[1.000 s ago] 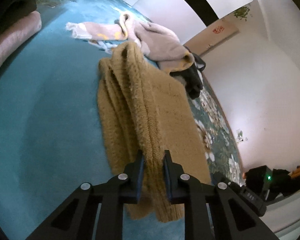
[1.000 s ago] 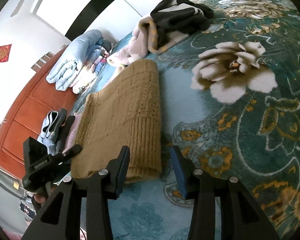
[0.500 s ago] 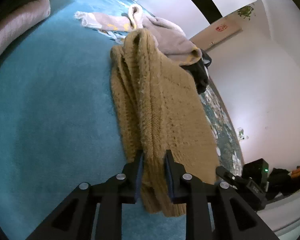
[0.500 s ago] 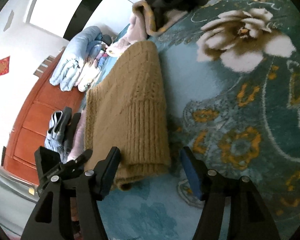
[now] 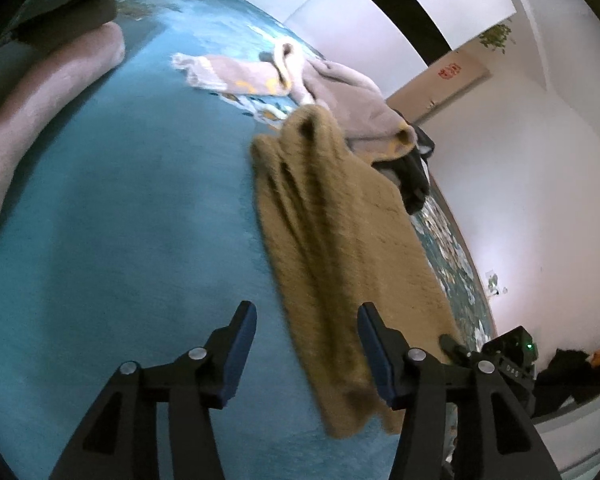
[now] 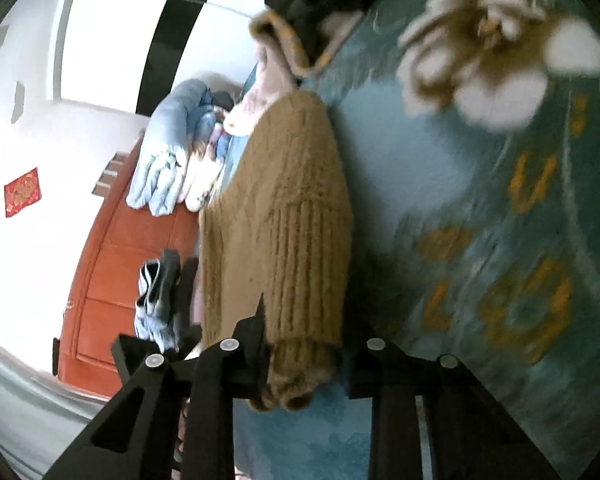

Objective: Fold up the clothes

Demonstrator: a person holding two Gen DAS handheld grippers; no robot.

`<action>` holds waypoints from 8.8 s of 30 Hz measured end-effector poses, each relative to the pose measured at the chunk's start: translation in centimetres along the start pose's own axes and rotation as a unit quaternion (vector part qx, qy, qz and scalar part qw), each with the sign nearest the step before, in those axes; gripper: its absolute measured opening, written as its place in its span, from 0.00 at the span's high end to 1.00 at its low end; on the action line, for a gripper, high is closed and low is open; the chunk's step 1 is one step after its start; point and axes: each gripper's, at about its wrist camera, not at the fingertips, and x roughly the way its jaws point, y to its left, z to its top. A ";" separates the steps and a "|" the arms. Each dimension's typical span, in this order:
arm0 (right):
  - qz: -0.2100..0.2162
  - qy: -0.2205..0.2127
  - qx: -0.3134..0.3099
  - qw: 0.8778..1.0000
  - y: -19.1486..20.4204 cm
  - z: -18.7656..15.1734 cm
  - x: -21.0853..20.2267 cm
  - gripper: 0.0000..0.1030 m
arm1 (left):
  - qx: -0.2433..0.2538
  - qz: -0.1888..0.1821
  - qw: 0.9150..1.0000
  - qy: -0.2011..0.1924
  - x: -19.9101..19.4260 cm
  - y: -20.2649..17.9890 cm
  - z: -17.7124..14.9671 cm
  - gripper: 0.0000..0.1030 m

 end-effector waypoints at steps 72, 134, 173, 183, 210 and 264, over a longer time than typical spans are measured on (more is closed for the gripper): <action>-0.025 -0.002 -0.015 1.000 -2.1 3.2 -1.3 0.41 | -0.041 0.007 0.996 0.079 2.3 -0.7 1.2 0.48; 0.066 0.006 -0.202 0.977 25.7 1.9 4.1 0.65 | 0.110 -0.004 0.990 -0.090 -17.6 -5.0 11.7 0.67; 0.002 0.093 -0.250 0.964 36.1 -1.8 26.2 0.53 | 0.000 0.147 0.959 -0.244 -33.6 12.2 20.5 0.41; 0.008 0.115 -0.412 0.904 42.8 -8.3 27.7 0.53 | 0.110 0.205 0.955 -0.186 -28.7 8.1 21.1 0.40; 0.018 0.084 -0.438 0.895 40.0 -13.3 23.0 0.40 | 0.100 0.264 0.922 -0.267 -28.8 4.8 11.5 0.26; -0.042 0.010 -0.472 0.881 30.9 -19.1 25.4 0.00 | 0.082 0.379 0.879 -0.277 -18.1 7.0 1.6 0.00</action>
